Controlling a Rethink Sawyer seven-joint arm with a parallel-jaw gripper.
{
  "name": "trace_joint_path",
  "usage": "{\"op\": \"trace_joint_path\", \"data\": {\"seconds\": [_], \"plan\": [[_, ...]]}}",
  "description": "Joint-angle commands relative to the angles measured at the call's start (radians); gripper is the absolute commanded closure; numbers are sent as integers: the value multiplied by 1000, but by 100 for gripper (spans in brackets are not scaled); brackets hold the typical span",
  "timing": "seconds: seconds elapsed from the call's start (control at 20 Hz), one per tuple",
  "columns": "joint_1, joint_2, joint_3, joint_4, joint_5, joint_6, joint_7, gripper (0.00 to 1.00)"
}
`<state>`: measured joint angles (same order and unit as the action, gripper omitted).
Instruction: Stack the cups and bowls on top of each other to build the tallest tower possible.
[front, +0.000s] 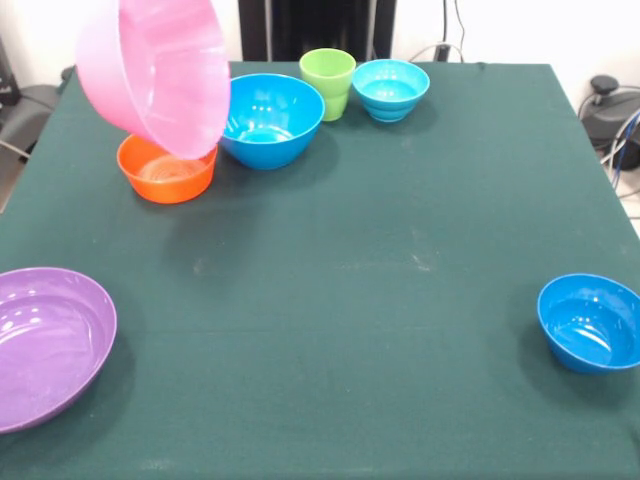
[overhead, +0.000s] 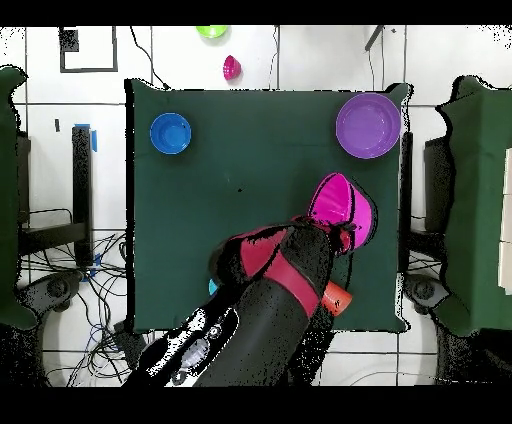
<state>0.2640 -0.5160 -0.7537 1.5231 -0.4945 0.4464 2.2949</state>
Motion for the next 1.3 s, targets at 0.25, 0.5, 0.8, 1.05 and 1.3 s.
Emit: {"op": "trace_joint_path", "data": {"seconds": [0.25,0.5,0.8,1.05,1.3], "plan": [[43,19,119,35,72,88,89,100],[138,121,8,-27,9,86,134,100],[143,131,-9,-25,33,74,116,100],[150,136,-20,-28,42,69,114,100],[140,126,-15,-14,52,35,116,100]]}}
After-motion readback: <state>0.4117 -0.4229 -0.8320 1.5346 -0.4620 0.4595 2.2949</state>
